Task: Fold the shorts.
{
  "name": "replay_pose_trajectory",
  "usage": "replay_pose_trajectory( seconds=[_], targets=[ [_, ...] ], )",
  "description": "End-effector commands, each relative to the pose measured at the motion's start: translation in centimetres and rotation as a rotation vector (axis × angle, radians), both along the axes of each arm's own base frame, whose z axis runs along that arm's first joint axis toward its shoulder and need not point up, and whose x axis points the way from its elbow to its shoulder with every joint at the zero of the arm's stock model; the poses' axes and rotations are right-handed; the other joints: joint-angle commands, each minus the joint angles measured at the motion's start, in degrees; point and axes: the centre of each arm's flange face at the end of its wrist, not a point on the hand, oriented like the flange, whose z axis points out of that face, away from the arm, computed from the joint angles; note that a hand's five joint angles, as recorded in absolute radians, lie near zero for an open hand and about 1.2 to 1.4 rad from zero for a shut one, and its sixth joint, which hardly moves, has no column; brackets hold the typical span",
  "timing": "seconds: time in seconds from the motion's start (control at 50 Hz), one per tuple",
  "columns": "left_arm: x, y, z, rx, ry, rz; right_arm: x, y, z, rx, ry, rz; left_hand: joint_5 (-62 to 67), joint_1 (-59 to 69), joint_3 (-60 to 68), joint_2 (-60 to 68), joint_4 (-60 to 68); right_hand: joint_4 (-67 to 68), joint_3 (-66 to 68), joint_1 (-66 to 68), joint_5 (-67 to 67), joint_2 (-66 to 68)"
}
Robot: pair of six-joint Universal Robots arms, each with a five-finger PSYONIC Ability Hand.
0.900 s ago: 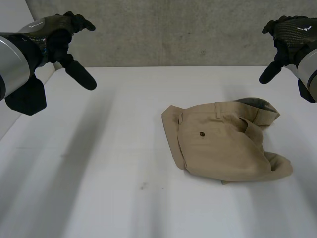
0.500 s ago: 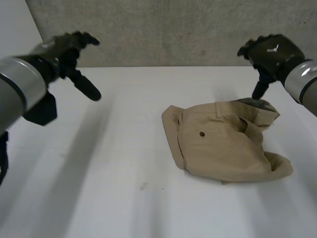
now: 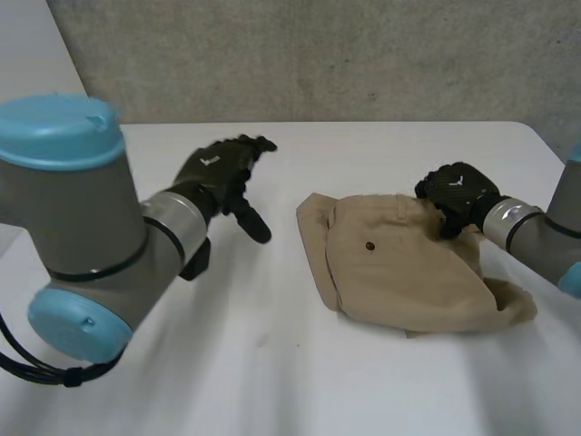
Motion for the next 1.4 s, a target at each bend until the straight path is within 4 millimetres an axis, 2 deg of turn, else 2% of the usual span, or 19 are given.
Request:
replay_pose_trajectory(
  seconds=[0.02,0.14,0.26,0.36,0.5,0.58,0.66,0.72,0.82,0.84,0.9,0.94,0.98,1.02,1.06,1.12,1.22,1.3,1.4],
  targets=[
    [2.6,-1.6,3.4,-0.077,0.049,0.079,1.6,0.1,2.6,-0.077,-0.042,0.010,-2.50,-1.21,-2.64,-1.66,-1.95,37.18,37.05,41.80,39.12,35.24],
    [4.5,-2.3,6.1,-0.143,0.090,0.131,6.6,4.1,8.3,-0.182,-0.114,0.106,-2.50,-1.21,-2.64,-1.66,-1.95,37.18,37.05,41.80,39.12,35.24],
    [6.0,-2.7,8.7,-0.207,0.128,0.174,13.1,10.1,15.5,-0.301,-0.300,0.197,-2.50,-1.21,-2.64,-1.66,-1.95,37.18,37.05,41.80,39.12,35.24],
    [8.0,-3.1,10.9,-0.270,0.153,0.230,15.4,12.0,20.8,-0.428,-0.447,0.111,-2.33,-1.05,-2.48,-1.49,-1.78,37.18,37.05,41.80,39.12,35.24],
    [10.0,-3.2,13.3,-0.342,0.178,0.285,17.5,13.5,23.4,-0.491,-0.548,0.044,-2.50,-1.21,-2.64,-1.66,-1.95,37.18,37.05,41.80,39.12,35.24],
    [10.7,-3.4,13.8,-0.360,0.181,0.306,18.0,13.9,23.3,-0.490,-0.559,0.036,-2.50,-1.21,-2.64,-1.66,-1.95,37.18,37.05,41.80,39.12,35.24],
    [10.8,-3.4,13.8,-0.360,0.181,0.310,18.4,13.6,21.6,-0.451,-0.529,0.006,-2.50,-1.21,-2.64,-1.66,-1.95,37.18,37.05,41.80,39.12,35.24],
    [10.7,-3.3,13.6,-0.353,0.178,0.307,18.4,13.3,18.9,-0.393,-0.459,-0.025,-2.50,-1.21,-2.64,-1.66,-1.95,37.18,37.05,41.80,39.12,35.24],
    [10.5,-3.2,13.2,-0.342,0.173,0.300,17.2,13.4,12.0,-0.199,-0.238,-0.049,-2.50,-1.21,-2.64,-1.66,-1.95,37.18,37.05,41.80,39.12,35.24],
    [10.4,-3.2,13.1,-0.337,0.171,0.297,16.3,13.1,9.7,-0.123,-0.168,-0.070,-2.50,-1.21,-2.64,-1.66,-1.95,37.18,37.05,41.80,39.12,35.24],
    [10.3,-3.3,12.7,-0.324,0.166,0.293,13.1,12.5,6.3,0.024,-0.053,-0.142,-2.50,-1.21,-2.64,-1.66,-1.95,37.18,37.05,41.80,39.12,35.24],
    [10.1,-3.5,12.3,-0.312,0.160,0.290,11.6,12.7,5.3,0.087,-0.022,-0.173,-2.50,-1.21,-2.64,-1.66,-1.95,37.18,37.05,41.80,39.12,35.24],
    [9.7,-3.8,11.0,-0.276,0.142,0.281,9.8,13.0,5.9,0.122,-0.052,-0.205,-2.50,-1.21,-2.64,-1.66,-1.95,9.66,9.53,14.28,11.60,7.72],
    [9.0,-3.6,10.3,-0.254,0.134,0.260,9.1,13.0,6.5,0.123,-0.075,-0.211,-2.50,-1.21,-2.64,-1.66,-1.95,1.29,1.15,5.90,3.22,-0.66],
    [7.9,-3.1,9.7,-0.237,0.129,0.225,7.2,12.2,8.4,0.094,-0.130,-0.226,-2.55,-1.26,-2.69,-1.71,-1.99,-11.48,-11.61,-6.86,-9.54,-13.42],
    [6.5,-2.2,8.9,-0.210,0.123,0.178,5.9,11.6,10.3,0.051,-0.168,-0.214,-2.55,-1.26,-2.69,-1.71,-1.99,-20.76,-20.89,-16.14,-18.82,-22.70],
    [5.3,-0.7,7.4,-0.157,0.110,0.135,5.4,11.7,12.7,-0.021,-0.147,-0.095,-2.55,-1.26,-2.69,-1.71,-1.99,-21.30,-21.44,-16.68,-19.37,-23.25],
    [5.5,0.5,5.3,-0.080,0.087,0.132,5.5,11.8,12.6,-0.118,-0.005,0.040,-2.50,-1.22,-2.64,-1.66,-1.95,-20.12,-20.26,-15.50,-18.18,-22.07],
    [4.8,3.6,1.5,0.101,0.129,0.098,6.2,12.5,12.2,-0.206,0.134,0.191,-2.55,-1.26,-2.69,-1.71,-1.99,-18.27,-18.41,-13.65,-16.33,-20.22]
  ],
)
